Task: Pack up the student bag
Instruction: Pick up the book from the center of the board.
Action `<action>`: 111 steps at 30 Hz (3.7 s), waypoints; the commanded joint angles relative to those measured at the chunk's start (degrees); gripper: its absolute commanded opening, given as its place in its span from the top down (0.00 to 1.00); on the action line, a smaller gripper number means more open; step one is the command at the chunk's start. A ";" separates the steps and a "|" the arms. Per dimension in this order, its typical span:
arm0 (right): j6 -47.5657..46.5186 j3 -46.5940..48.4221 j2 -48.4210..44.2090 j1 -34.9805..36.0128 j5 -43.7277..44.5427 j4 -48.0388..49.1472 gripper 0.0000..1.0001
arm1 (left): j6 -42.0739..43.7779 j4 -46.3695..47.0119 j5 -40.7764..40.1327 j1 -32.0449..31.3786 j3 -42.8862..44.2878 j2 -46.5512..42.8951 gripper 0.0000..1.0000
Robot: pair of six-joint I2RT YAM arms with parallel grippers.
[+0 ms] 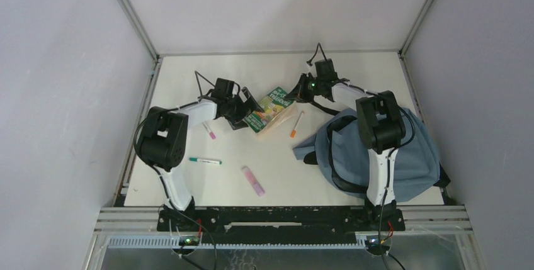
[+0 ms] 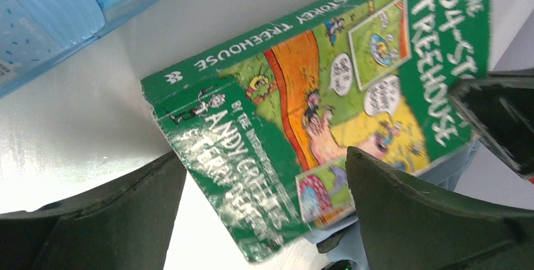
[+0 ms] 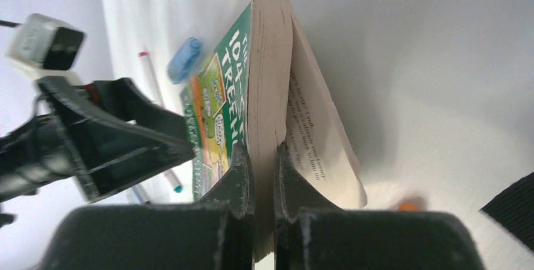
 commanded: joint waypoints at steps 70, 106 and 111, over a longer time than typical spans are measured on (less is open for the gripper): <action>32.01 -11.77 -4.92 -1.31 -21.40 28.36 1.00 | -12.53 45.98 10.93 2.59 -27.44 -25.31 1.00; 7.18 -24.51 -53.54 20.57 61.81 -50.79 0.50 | 8.37 -2.23 28.07 -0.69 -6.59 -35.79 1.00; 8.34 -24.53 -56.37 20.57 62.47 -51.81 0.28 | 5.62 -0.81 28.10 -1.74 -7.27 -35.02 1.00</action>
